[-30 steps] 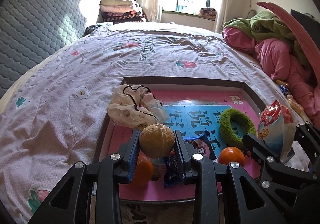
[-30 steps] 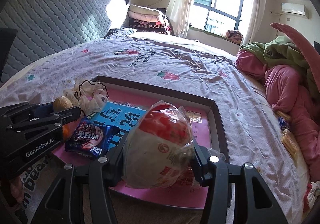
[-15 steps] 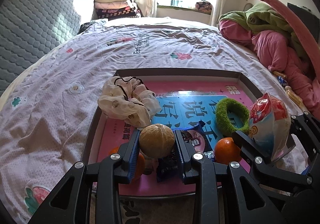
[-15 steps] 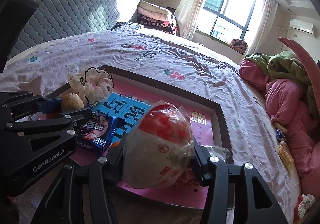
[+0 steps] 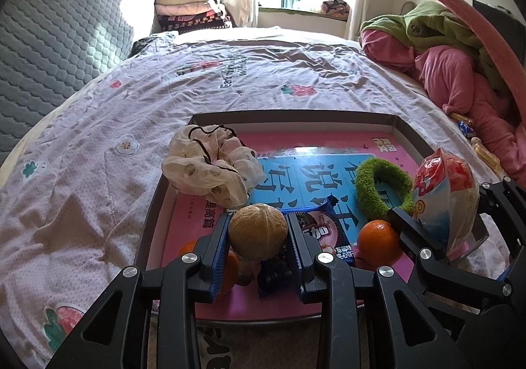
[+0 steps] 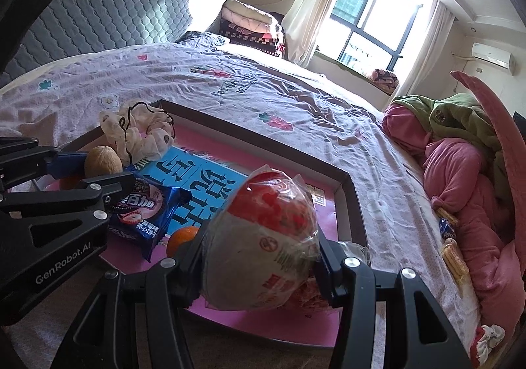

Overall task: Organize objects
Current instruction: 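Carry the wrapped egg and walnut with both tools over the tray, then lower the walnut into the tray and open the left tool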

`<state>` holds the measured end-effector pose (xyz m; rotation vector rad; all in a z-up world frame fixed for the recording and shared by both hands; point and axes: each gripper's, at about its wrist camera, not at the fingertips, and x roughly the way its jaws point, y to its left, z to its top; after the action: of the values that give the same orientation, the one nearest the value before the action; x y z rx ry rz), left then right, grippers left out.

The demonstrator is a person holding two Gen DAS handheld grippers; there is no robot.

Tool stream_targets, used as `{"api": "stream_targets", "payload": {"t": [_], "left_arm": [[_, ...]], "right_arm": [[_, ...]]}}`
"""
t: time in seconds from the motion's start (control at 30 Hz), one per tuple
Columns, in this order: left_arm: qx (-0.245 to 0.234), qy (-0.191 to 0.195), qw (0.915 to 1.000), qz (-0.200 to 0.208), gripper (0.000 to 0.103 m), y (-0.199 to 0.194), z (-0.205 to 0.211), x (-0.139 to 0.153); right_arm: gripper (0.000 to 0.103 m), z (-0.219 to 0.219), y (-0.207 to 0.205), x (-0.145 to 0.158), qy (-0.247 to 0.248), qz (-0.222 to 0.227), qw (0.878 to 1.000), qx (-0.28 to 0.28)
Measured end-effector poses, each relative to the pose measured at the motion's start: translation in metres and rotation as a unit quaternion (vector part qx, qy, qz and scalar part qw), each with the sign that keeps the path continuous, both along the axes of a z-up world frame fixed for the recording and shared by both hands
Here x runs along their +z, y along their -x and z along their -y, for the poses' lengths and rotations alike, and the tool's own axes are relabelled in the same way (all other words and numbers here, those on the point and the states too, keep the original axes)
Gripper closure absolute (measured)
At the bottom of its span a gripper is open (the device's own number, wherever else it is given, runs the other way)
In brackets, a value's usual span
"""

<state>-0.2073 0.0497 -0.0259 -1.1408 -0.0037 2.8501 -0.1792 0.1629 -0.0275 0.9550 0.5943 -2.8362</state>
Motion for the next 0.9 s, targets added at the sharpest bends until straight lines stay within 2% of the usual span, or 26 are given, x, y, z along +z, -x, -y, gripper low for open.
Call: {"api": "stream_targets", "payload": {"t": [0.33,0.9], "left_arm": [[0.003,0.000,1.0000,0.002,0.069,-0.0013,-0.0005,-0.0007],[0.006,-0.004,1.0000,0.002,0.059,-0.0018,0.0018,0.0025]], "right_arm": [[0.048,-0.0044,0.0054,-0.0015,-0.002,0.001,1.000,-0.018],[0.044,-0.0024,0.0037,-0.0005,-0.007,0.006,1.000,-0.015]]}}
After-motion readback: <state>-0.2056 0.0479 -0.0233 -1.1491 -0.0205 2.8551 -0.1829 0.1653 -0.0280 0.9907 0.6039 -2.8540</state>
